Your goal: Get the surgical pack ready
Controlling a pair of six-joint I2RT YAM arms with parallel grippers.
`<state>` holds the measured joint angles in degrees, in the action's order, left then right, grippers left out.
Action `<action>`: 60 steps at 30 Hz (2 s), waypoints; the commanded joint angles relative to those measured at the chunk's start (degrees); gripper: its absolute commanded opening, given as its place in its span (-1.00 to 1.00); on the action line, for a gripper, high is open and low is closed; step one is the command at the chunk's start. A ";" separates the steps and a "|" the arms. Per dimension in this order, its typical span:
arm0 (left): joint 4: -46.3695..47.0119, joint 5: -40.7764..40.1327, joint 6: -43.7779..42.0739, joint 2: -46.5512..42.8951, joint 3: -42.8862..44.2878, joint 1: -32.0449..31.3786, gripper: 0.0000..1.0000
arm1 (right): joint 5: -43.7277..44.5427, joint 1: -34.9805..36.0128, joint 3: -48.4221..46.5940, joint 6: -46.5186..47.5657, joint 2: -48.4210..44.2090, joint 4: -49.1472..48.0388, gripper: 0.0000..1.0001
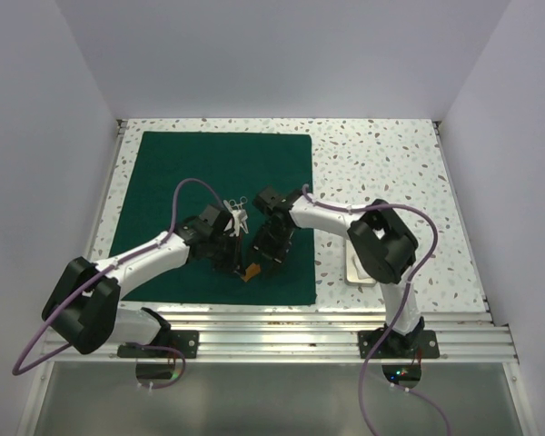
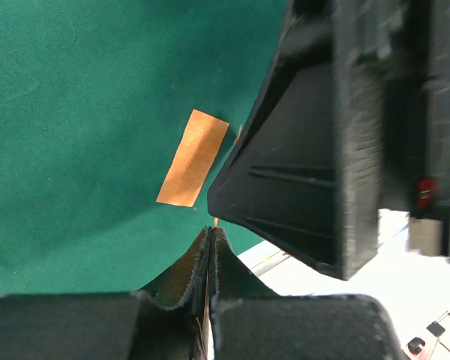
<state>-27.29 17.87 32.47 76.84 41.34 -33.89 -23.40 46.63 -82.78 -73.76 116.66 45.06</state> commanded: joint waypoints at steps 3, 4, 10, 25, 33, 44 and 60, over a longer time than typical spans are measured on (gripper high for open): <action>2.94 1.56 1.28 -2.04 -0.74 -0.39 -1.00 | 0.28 0.74 -2.29 -3.23 1.37 2.67 0.04; 3.12 1.73 1.28 -2.13 -0.82 -0.39 -1.00 | 0.11 0.83 -2.29 -3.32 1.64 2.67 0.02; 3.38 2.08 1.28 -2.57 -0.91 -0.39 -1.00 | 0.11 1.53 -2.91 -3.85 2.96 3.19 -0.20; 4.43 3.39 2.33 -4.24 -4.94 -0.48 -0.21 | 6.25 1.36 -8.79 5.54 3.31 9.07 -0.17; 8.74 5.51 2.51 0.50 -6.28 -0.48 0.01 | 13.02 -5.32 -1.69 15.47 -5.91 9.00 0.01; 8.12 4.54 0.84 7.10 -2.58 -0.48 -0.05 | 16.19 -11.83 13.43 20.32 -18.92 7.59 0.02; 9.01 4.02 1.02 9.04 -1.09 -0.39 -0.97 | 13.73 -12.27 11.42 22.08 -16.03 6.01 0.02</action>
<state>-20.23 23.73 34.68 86.61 39.11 -34.15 -8.99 34.44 -69.73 -52.66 100.07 51.81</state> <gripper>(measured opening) 0.041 0.510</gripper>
